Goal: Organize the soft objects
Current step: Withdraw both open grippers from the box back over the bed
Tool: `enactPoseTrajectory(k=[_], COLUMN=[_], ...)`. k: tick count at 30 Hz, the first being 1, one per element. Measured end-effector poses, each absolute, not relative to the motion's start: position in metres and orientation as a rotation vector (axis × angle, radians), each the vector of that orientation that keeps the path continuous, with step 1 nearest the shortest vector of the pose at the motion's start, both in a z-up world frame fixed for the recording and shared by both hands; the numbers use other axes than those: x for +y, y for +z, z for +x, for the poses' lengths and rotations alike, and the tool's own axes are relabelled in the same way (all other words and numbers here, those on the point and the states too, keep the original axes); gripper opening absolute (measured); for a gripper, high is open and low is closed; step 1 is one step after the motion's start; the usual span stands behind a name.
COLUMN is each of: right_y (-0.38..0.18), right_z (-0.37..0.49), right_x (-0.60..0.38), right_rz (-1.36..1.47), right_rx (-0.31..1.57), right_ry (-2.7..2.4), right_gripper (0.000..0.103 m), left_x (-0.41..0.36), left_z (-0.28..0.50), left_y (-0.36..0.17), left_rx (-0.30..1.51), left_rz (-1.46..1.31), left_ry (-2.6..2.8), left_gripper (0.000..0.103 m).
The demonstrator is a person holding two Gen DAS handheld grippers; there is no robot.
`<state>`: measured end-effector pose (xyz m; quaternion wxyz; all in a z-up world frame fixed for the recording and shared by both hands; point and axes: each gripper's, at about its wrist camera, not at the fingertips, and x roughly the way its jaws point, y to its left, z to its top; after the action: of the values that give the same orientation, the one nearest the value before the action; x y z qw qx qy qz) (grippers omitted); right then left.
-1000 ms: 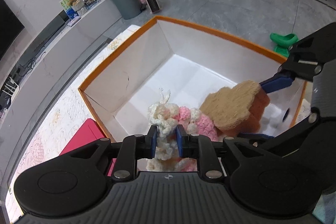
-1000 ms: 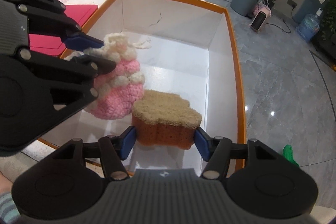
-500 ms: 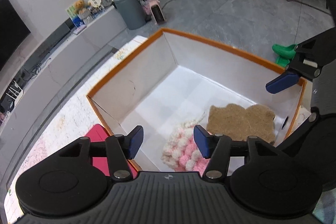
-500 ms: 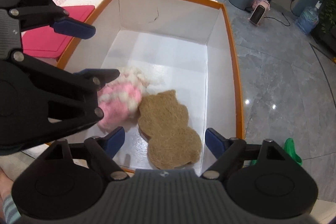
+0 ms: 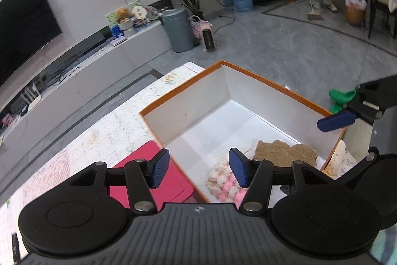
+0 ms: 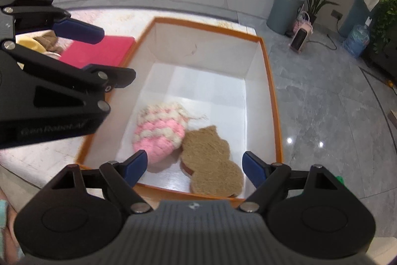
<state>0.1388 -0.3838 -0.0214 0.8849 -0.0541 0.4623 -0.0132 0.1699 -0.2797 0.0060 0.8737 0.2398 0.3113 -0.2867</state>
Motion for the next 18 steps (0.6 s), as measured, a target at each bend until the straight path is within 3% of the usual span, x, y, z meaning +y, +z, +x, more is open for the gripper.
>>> enactPoseTrajectory(k=[18], right_y=[-0.007], right_z=[0.101], right_x=[-0.283], right_rz=[-0.002], right_rx=[0.782], right_ry=[0.131], right_gripper=[0.087], left_x=[-0.153], left_z=[0.122], left_y=[0.008], left_rx=[0.627], left_rz=[0.337], left_ry=[-0.381], left_gripper=[0.065])
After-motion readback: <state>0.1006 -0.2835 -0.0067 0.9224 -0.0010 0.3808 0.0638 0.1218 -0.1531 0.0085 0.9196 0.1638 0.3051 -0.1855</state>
